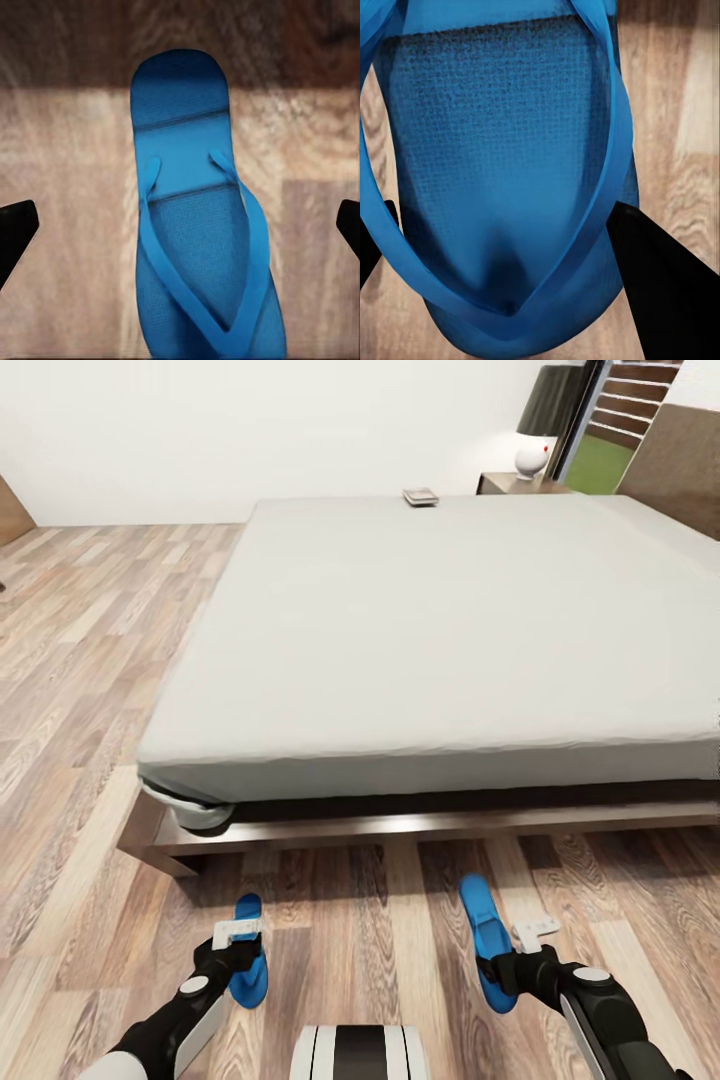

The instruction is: In the bedroom, move the book from the bed onto either nightstand, and place the two sandals side by side next to the bed.

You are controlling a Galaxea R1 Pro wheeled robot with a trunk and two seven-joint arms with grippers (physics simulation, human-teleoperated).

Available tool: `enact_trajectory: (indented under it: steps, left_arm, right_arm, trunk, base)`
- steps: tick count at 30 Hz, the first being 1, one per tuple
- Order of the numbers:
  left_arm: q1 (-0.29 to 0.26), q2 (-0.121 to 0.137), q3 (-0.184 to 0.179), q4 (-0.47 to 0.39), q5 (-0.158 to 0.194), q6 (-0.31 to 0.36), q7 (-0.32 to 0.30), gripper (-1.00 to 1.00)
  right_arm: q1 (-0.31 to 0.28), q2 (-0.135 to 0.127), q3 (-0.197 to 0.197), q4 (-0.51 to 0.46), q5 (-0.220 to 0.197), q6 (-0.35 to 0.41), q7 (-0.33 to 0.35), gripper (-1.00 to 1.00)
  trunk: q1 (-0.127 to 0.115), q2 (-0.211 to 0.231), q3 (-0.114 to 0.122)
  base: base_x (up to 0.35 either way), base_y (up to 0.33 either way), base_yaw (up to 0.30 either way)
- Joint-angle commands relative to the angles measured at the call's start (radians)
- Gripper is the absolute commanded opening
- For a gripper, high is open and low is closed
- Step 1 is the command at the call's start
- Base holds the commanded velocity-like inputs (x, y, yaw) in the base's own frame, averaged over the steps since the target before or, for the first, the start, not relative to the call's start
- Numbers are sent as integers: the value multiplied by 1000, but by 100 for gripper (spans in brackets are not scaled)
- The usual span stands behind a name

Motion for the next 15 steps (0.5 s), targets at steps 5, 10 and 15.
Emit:
enact_trajectory:
  steps: [5,10,15]
  left_arm:
    - [-1,33,-7,17,27,-4,-1,100]
    - [-1,68,-8,21,93,-3,-34,100]
    - [-1,85,-9,22,110,-4,-46,100]
  right_arm:
    - [0,0,-4,1,7,3,6,-100]
    - [0,0,-5,8,7,2,4,-100]
    - [0,0,-6,16,7,0,4,-100]
  trunk:
    - [-2,1,19]
    - [-5,2,38]
    - [-7,3,57]
  base:
    - [0,0,0]
    - [0,0,0]
    - [0,0,0]
